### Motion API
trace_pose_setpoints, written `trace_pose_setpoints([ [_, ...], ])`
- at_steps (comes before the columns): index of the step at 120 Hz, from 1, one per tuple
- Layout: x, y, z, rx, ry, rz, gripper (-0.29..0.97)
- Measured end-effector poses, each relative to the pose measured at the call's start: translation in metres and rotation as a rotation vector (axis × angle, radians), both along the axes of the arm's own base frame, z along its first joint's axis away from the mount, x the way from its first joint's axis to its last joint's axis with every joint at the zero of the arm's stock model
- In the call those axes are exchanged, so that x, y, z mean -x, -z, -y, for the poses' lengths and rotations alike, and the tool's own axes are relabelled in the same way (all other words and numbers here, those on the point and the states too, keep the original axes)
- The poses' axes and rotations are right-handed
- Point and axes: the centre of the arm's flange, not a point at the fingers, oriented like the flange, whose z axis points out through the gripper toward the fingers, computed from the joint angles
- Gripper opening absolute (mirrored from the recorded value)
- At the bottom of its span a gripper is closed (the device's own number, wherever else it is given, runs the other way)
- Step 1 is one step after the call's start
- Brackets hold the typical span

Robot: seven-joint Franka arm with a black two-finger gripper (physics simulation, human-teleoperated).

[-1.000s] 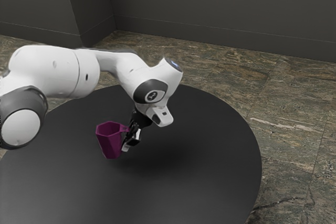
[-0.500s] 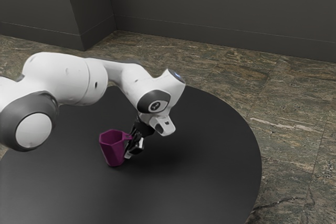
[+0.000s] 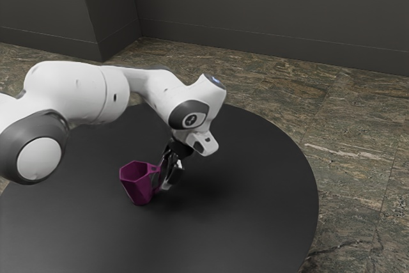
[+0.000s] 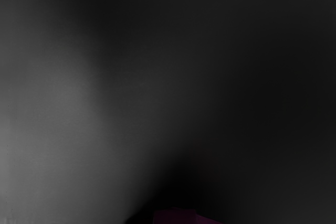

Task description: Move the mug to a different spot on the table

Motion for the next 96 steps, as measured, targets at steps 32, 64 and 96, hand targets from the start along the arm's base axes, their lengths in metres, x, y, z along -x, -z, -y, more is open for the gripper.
trace_pose_setpoints([
  [32,0.004,-0.109,0.007,0.216,-0.106,0.149,0.65],
  [64,0.043,-0.219,-0.024,0.376,-0.094,0.262,0.67],
  [96,0.071,-0.295,-0.038,0.428,0.020,0.357,0.68],
])
